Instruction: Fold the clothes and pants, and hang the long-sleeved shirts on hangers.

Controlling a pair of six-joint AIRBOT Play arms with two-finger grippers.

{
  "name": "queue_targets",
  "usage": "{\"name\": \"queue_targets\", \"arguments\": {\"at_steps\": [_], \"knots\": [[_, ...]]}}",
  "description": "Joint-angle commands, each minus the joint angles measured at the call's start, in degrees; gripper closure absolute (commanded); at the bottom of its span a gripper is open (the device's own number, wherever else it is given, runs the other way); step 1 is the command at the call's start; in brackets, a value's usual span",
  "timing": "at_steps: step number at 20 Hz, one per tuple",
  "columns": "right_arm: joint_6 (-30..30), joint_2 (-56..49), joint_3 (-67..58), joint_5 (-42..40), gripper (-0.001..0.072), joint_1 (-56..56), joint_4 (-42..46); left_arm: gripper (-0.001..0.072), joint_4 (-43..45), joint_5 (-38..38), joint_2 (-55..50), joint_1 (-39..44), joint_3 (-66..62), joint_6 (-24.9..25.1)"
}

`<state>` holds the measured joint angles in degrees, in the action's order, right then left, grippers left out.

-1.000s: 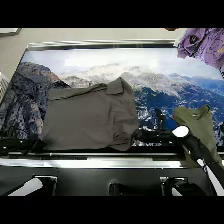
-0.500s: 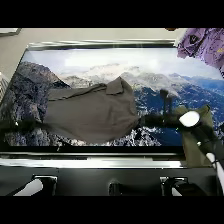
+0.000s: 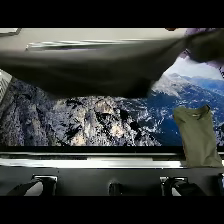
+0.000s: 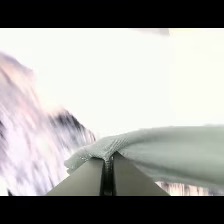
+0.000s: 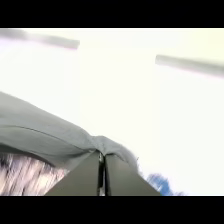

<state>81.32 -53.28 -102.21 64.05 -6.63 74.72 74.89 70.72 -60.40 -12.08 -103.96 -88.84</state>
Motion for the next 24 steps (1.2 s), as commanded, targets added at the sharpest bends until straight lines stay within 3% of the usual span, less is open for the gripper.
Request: {"name": "queue_targets", "arguments": {"at_steps": [1, 6, 10, 12, 16, 20, 24], "knots": [[3.32, 5.44, -13.00, 6.05, 0.0682, -0.04, 4.04, 0.0692, 13.27, 1.66, 7.82, 2.75, -8.24, -6.91], [12.63, 11.58, -13.40, 8.37, 0.0682, -0.04, 5.75, 0.0693, 19.47, 8.00, 15.06, 2.75, -8.20, -7.19], [13.77, 4.59, -13.40, 9.84, 0.0682, -0.04, 8.15, 0.0693, 19.61, 7.96, 9.79, 2.84, -4.76, -2.69], [16.22, -3.30, -13.31, 12.44, 0.0682, -0.04, 9.16, 0.0693, 19.58, 7.65, 3.85, 2.89, -1.07, -0.28], [16.22, -23.43, -13.22, 16.28, 0.0681, -0.04, 9.11, 0.0692, 17.86, 1.73, -12.76, 2.89, 4.83, -0.13], [15.78, -43.54, -13.22, 10.27, 0.0681, -0.04, 8.92, 0.0692, 16.22, -7.63, -30.88, 3.72, 5.07, -0.70], [17.77, -57.48, -13.22, 3.17, 0.0680, -0.04, 7.30, 0.0691, 16.20, -16.48, -42.32, 5.31, 5.07, -0.68]]}}
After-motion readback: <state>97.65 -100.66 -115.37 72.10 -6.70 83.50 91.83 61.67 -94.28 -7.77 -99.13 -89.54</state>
